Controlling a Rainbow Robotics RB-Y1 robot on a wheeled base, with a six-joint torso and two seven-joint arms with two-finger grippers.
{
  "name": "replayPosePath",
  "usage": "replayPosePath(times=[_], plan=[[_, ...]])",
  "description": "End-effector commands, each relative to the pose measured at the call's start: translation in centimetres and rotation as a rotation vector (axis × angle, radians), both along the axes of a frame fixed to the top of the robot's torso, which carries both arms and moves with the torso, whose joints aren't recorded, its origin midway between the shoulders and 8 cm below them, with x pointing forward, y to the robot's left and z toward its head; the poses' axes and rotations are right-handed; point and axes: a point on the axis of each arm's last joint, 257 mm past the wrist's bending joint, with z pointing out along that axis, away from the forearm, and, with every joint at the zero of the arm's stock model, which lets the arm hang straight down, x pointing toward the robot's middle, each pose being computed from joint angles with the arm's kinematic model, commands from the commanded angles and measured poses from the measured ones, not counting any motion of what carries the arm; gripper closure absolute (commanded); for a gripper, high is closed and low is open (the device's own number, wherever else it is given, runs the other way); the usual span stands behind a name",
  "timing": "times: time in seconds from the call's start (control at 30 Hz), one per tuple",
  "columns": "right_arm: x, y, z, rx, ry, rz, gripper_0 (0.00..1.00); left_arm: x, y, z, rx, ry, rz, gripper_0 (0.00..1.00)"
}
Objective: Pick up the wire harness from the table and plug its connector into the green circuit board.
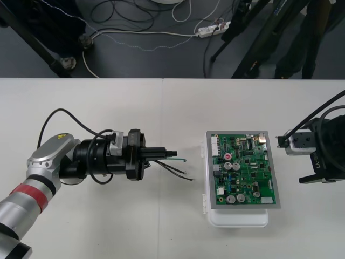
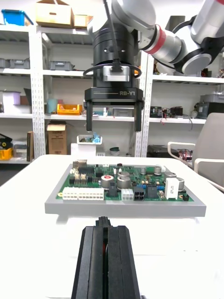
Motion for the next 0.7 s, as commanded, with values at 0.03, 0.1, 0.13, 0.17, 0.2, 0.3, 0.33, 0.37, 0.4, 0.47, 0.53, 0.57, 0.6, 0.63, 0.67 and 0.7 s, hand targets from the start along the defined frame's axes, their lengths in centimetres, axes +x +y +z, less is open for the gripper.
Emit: replayPosePath(times=[0.03,0.1,0.13,0.17,0.2,0.3,0.33,0.37,0.4,0.47,0.53,0.57,0.6,0.63,0.67,0.7], plan=[[0.4,-0.6,0.1,-0.083,-0.022,0.018,0.0,-1.5,-2.9,0.8,-0.05,-0.16,-0.071,1.0],[0.5,-0.6,-0.2,-0.091,-0.025,0.019,0.0,-1.4,-3.3,0.5,-0.052,-0.166,-0.067,1.0],[0.7,-0.6,-0.3,-0.099,-0.03,0.021,0.0,-1.5,-3.7,0.3,-0.051,-0.172,-0.067,1.0],[0.9,-0.6,-0.4,-0.103,-0.039,0.019,0.0,-1.4,-4.0,0.1,-0.051,-0.178,-0.066,1.0],[1.0,-0.6,-0.5,-0.106,-0.044,0.018,0.0,-1.4,-4.2,-0.2,-0.047,-0.184,-0.068,1.0],[1.5,-0.6,-0.9,-0.118,-0.06,0.016,0.0,-1.7,-4.7,-0.8,-0.03,-0.185,-0.084,1.0],[1.6,-0.6,-1.0,-0.124,-0.065,0.016,0.0,-1.9,-4.9,-1.1,-0.023,-0.182,-0.094,1.0],[1.7,-0.6,-1.2,-0.128,-0.07,0.014,0.0,-2.1,-5.0,-1.2,-0.019,-0.181,-0.102,1.0],[1.9,-0.6,-1.3,-0.136,-0.077,0.012,0.0,-2.4,-5.2,-1.4,-0.013,-0.184,-0.113,1.0],[2.1,-0.5,-1.5,-0.139,-0.083,0.01,0.0,-2.7,-5.5,-1.5,-0.009,-0.187,-0.123,1.0],[2.3,-0.2,-1.9,-0.141,-0.087,0.004,0.0,-3.0,-5.7,-1.7,-0.008,-0.186,-0.132,1.0],[2.3,-0.2,-2.0,-0.143,-0.088,0.002,0.0,-3.1,-5.8,-1.7,-0.008,-0.185,-0.136,1.0],[2.4,-0.1,-2.1,-0.144,-0.091,0.002,0.0,-3.2,-5.9,-1.8,-0.007,-0.183,-0.14,1.0],[2.4,0.1,-2.4,-0.147,-0.093,0.002,0.0,-3.3,-6.1,-1.7,-0.012,-0.182,-0.142,1.0],[2.5,0.2,-2.6,-0.148,-0.098,0.002,0.0,-3.4,-6.3,-1.6,-0.016,-0.181,-0.145,1.0],[2.6,0.3,-2.8,-0.151,-0.1,0.003,0.0,-3.5,-6.5,-1.5,-0.022,-0.181,-0.145,1.0]])
